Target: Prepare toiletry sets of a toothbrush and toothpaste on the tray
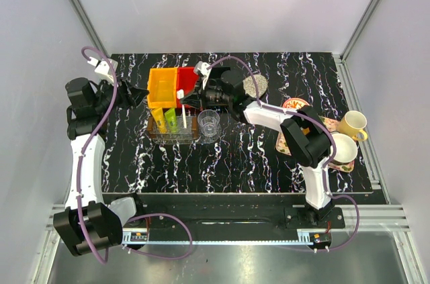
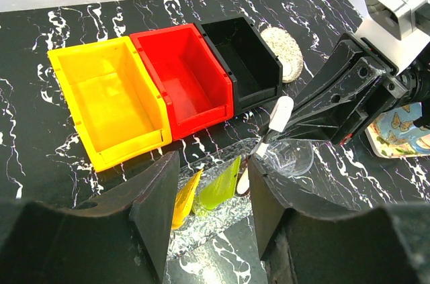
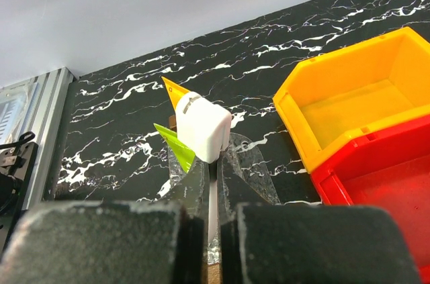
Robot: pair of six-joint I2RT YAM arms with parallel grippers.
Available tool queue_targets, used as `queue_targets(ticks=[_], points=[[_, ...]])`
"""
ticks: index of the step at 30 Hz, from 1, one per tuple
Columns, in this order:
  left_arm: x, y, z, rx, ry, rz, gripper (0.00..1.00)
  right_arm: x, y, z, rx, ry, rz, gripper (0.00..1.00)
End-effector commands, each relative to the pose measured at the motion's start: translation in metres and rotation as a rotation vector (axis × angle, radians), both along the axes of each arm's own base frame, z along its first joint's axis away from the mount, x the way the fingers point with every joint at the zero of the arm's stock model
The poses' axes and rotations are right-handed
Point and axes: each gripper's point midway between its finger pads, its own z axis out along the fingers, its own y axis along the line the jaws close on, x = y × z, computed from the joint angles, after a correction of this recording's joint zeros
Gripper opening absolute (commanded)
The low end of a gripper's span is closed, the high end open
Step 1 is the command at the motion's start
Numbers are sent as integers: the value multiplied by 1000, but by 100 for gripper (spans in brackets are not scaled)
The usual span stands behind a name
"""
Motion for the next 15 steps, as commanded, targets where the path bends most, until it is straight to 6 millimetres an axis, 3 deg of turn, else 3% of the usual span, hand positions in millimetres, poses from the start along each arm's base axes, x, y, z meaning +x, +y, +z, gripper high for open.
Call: queue_targets(ticks=[1,15], points=[[3,0,8,4,-49,-19,49,-3,8,12,37,-60,22,0],[4,0,3,-9,-36,-26,49,-1,11,6,34,-67,22,0]])
